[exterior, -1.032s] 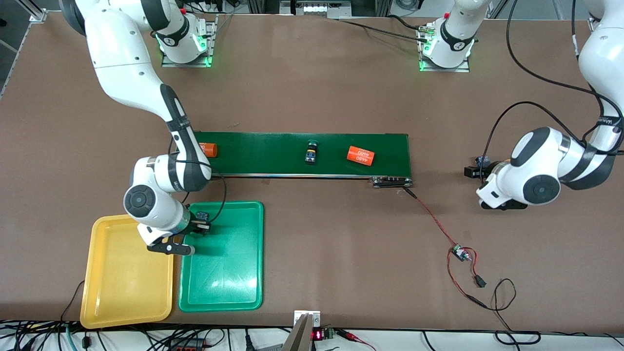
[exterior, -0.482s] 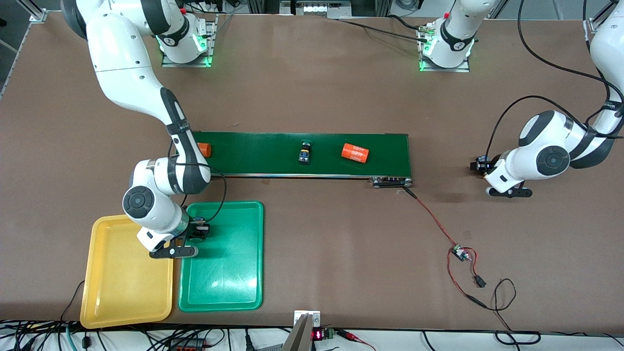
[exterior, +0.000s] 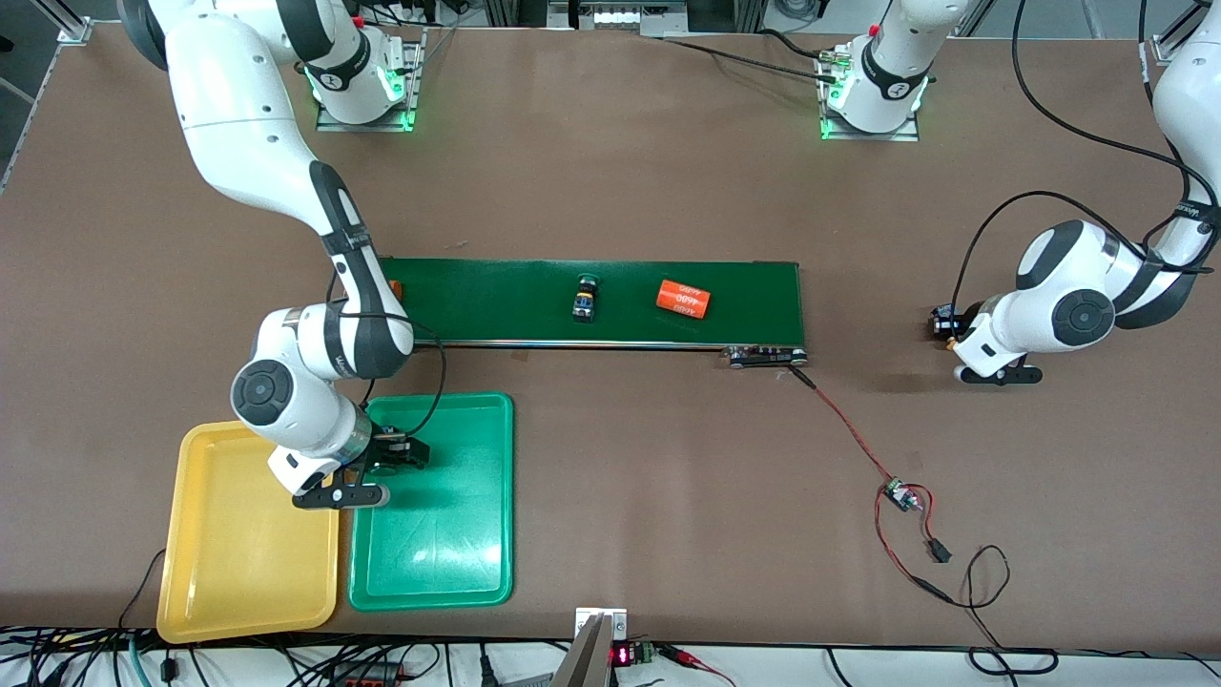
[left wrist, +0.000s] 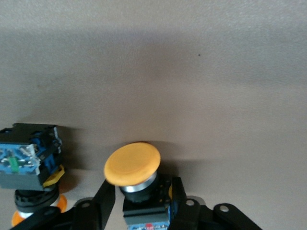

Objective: Sort buttons by color to trays

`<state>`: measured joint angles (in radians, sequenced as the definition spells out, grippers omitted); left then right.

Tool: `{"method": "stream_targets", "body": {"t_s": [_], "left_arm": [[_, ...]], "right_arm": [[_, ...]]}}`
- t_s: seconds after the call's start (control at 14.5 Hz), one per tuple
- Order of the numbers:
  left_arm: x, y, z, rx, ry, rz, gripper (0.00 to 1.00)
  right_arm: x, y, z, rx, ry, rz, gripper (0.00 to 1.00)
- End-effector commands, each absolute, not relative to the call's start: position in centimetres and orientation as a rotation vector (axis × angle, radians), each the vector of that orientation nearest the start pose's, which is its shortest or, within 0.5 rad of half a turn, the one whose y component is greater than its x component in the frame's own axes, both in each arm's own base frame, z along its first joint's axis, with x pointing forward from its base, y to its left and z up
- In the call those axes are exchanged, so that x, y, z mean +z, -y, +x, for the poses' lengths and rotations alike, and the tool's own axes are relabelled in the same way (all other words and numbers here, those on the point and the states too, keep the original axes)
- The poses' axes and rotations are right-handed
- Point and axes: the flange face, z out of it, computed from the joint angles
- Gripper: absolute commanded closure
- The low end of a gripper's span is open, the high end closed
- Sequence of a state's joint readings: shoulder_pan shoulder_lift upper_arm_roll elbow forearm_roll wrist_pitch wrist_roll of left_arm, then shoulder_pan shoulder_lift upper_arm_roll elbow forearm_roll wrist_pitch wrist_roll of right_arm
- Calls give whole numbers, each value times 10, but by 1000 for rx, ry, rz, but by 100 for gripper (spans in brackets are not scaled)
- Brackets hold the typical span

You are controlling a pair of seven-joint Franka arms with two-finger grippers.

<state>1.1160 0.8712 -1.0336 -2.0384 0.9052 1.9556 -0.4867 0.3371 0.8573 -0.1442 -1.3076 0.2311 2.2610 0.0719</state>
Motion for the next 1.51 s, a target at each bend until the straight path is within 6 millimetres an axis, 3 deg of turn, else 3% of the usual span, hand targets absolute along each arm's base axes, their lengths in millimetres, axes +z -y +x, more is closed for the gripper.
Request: {"method": "stream_targets", "body": {"t_s": [0.0, 0.14, 0.21, 0.34, 0.41, 0.55, 0.69, 1.03, 1.1, 1.31, 1.38, 1.44], "left_arm": [[166, -71, 539, 462, 36, -3028, 67], [171, -68, 542, 455, 42, -3031, 83], [177, -64, 546, 441, 51, -3042, 84], [214, -35, 558, 399, 9, -3031, 84], [228, -15, 559, 416, -36, -3013, 84], [253, 47, 561, 460, -137, -3030, 83], [262, 85, 558, 568, -74, -3081, 83], [268, 233, 533, 504, -79, -3105, 82], [264, 252, 530, 491, -65, -3123, 82], [253, 282, 524, 463, -86, -3170, 79], [247, 285, 523, 473, -52, -3164, 56], [248, 285, 524, 466, -12, -3156, 1]], "right_arm": [[279, -180, 724, -44, 36, -2992, 0], [296, -186, 713, 52, 16, -2988, 0], [307, -192, 708, 62, 8, -2985, 0], [319, -225, 683, 87, -9, -2987, 0], [326, -240, 671, 98, -49, -2989, 0], [328, -273, 641, 149, -134, -3002, 0], [320, -299, 610, 201, -169, -3018, 0], [324, -341, 570, 245, -218, -3032, 0], [323, -346, 567, 248, -250, -3033, 0], [307, -371, 544, 268, -236, -3075, 0], [300, -373, 540, 266, -218, -3102, 0], [296, -376, 536, 265, -211, -3112, 0]]}}
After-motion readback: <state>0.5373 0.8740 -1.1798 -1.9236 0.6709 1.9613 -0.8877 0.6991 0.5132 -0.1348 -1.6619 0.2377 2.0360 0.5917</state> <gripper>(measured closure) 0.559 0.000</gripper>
